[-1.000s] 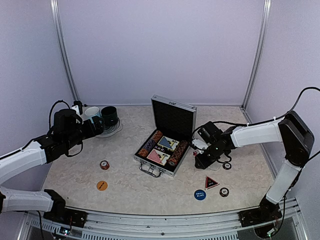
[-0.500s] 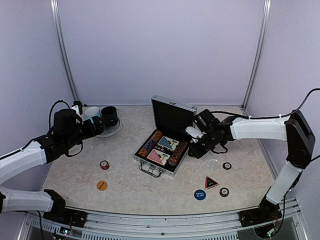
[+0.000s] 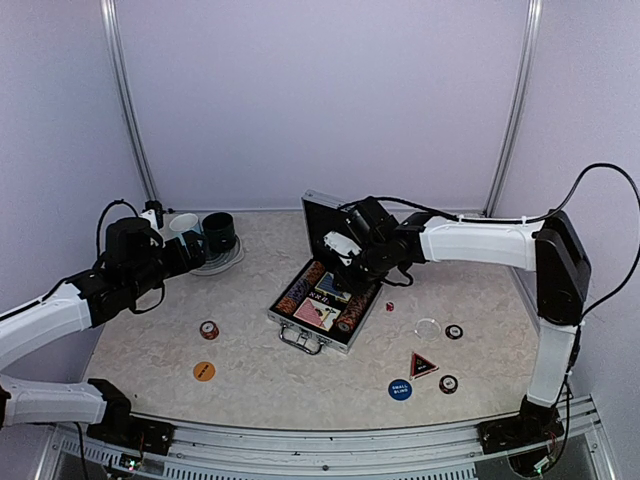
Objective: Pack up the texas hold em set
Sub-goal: Place the dice in the slot.
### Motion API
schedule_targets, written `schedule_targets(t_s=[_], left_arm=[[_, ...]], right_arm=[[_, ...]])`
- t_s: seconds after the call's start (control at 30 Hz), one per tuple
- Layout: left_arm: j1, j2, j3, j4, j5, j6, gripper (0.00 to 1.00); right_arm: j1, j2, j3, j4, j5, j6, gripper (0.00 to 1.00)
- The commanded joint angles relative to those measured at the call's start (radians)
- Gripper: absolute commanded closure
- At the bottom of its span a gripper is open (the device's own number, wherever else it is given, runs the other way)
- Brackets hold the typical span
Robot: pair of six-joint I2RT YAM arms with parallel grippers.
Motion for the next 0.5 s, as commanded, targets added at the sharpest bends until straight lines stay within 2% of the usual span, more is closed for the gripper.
schedule_targets(t_s=[0.0, 0.47], left_arm=[[-0.004, -0.018, 0.031, 0.002, -0.018, 0.013, 0.01], [-0.003, -0.024, 0.021, 0.004, -0.016, 0.009, 0.01]], right_arm=[[0.022, 0.075, 0.059, -0.031, 0.03, -0.037, 0.87], [0.038, 0.246, 0.161, -0.051, 0.126, -0.078, 0.86]])
